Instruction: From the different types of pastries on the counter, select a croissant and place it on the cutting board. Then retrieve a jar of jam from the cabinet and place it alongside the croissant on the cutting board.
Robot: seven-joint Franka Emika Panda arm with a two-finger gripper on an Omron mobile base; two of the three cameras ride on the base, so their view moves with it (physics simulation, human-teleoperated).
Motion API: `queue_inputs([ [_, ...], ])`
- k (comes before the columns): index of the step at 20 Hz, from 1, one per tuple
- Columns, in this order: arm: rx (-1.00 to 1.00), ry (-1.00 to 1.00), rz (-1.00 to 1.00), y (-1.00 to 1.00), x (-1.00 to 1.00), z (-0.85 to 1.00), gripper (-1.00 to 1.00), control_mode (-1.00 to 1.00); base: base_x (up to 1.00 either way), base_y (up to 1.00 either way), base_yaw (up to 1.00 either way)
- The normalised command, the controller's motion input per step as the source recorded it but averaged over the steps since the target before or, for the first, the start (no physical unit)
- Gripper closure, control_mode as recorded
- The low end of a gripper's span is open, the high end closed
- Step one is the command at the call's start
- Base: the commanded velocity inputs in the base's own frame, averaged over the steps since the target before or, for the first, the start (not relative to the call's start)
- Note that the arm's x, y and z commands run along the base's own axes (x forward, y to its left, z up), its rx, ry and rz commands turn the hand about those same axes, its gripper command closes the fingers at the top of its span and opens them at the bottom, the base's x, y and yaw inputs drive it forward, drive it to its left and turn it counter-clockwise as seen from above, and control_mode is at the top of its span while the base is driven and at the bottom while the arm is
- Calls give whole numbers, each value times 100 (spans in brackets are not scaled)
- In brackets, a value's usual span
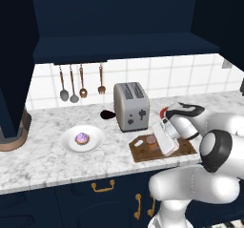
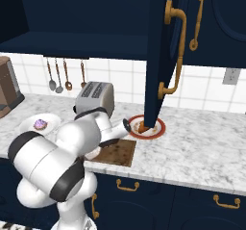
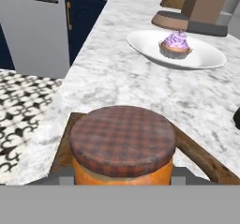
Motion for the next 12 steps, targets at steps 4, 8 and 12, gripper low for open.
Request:
queue_inputs([
  [4,0,0,0,-4,13,-22,100,-100,0,0,0],
  [8,0,0,0,-7,12,-20,100,-100,0,0,0],
  [12,0,1,0,-3,17,-14,100,-100,0,0,0],
])
